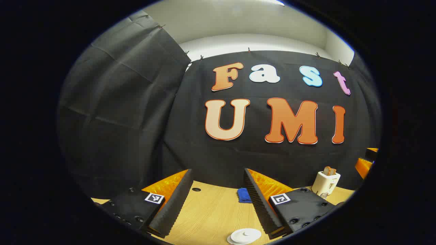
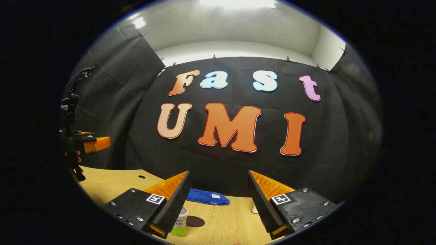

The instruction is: Open the teacup lid with one hand, grasp the water bottle and pour water into the teacup with the other hand; after pouring, place the water bottle on the coaster and then close the teacup lid.

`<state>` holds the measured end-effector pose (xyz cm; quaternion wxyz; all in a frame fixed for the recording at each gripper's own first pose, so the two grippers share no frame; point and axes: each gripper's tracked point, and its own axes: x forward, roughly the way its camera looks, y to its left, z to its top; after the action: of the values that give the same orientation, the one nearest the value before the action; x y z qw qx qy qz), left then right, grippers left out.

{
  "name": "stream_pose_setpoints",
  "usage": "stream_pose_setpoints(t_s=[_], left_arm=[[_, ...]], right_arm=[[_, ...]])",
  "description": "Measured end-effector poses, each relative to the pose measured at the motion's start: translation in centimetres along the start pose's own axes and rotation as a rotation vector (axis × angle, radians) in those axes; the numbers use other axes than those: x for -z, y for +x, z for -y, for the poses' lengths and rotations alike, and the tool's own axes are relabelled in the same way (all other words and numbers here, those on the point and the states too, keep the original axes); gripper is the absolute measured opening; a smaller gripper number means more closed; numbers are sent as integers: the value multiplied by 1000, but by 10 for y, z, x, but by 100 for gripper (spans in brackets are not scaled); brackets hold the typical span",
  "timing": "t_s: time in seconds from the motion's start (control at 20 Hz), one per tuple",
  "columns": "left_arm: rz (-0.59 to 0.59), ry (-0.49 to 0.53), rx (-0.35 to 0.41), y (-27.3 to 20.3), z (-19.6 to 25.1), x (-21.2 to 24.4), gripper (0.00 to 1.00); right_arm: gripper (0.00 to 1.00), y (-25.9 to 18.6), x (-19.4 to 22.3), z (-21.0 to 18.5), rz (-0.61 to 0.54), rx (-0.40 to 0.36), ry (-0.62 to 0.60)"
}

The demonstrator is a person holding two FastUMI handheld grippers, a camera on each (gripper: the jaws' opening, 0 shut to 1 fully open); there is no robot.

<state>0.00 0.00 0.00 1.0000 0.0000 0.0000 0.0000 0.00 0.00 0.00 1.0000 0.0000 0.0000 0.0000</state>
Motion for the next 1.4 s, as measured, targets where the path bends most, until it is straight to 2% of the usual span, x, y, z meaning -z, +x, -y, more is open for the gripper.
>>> stream_pose_setpoints(t_s=[0.3,0.65,0.7,0.85,1.1,1.15,1.4], left_arm=[[22,3,6,0,1,-3,99],[47,-37,63,-1,15,-9,97],[50,-33,73,-1,16,-10,99],[39,-14,75,1,17,-4,98],[-13,6,74,3,14,19,97],[-29,0,89,3,16,25,99],[-102,6,171,-3,33,63,98]], right_arm=[[97,-1,3,-4,3,-15,9],[98,4,1,-8,6,-28,28],[98,4,2,-8,6,-26,28],[98,3,4,-9,1,-30,36],[98,3,14,-13,-25,-37,35],[98,2,17,-15,-32,-42,37],[98,-1,37,-40,-68,-110,42]])
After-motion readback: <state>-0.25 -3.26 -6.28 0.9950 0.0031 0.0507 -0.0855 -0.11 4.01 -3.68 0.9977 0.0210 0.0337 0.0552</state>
